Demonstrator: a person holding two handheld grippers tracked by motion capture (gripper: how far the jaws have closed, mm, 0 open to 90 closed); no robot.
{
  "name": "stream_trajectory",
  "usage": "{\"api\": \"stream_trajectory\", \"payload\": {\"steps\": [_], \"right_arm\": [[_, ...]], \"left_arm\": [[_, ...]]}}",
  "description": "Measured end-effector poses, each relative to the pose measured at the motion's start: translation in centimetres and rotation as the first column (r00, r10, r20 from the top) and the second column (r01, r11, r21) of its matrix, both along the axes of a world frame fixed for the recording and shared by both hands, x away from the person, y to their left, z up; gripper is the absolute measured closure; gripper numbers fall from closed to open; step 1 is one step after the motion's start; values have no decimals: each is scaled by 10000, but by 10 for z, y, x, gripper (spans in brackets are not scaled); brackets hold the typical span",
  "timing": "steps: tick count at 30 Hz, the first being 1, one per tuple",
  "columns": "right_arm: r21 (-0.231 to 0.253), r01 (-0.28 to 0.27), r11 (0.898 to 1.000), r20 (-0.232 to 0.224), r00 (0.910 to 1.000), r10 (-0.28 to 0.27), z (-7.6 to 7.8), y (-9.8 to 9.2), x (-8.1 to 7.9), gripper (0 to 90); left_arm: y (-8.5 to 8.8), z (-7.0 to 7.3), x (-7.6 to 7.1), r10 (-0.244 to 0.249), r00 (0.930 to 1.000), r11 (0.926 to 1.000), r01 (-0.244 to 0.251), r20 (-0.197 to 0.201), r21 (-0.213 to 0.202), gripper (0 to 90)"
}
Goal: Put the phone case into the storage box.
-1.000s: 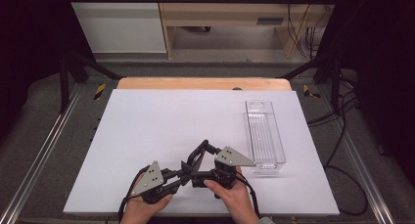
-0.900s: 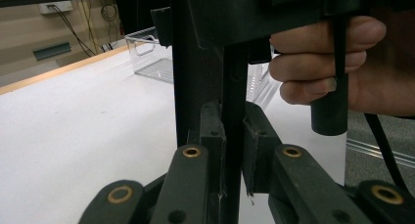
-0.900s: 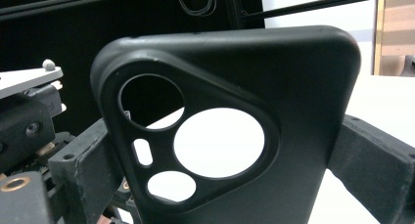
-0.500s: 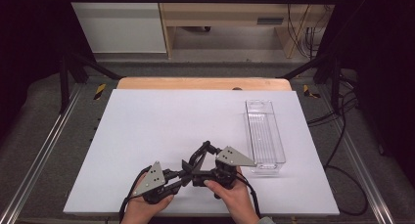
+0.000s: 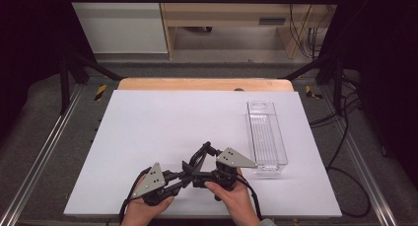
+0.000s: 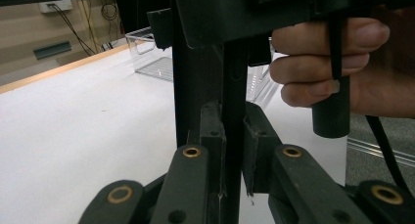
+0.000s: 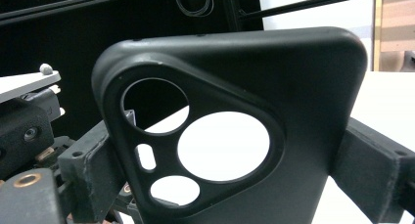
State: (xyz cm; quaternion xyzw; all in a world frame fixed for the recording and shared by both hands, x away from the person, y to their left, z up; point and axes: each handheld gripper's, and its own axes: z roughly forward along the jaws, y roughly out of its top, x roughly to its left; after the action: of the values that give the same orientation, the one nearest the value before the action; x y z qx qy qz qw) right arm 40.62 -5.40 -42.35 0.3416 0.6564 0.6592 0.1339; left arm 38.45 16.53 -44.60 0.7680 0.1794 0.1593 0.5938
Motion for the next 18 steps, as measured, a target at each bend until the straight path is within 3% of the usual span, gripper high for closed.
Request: {"api": "stream_trajectory", "payload": {"steps": [18], "right_arm": [[24, 26, 10000, -86, 10000, -25, -1, 0, 1, 88]], "left_arm": [[1, -1, 0, 4, 10000, 10000, -4, -62, -22, 818]]}}
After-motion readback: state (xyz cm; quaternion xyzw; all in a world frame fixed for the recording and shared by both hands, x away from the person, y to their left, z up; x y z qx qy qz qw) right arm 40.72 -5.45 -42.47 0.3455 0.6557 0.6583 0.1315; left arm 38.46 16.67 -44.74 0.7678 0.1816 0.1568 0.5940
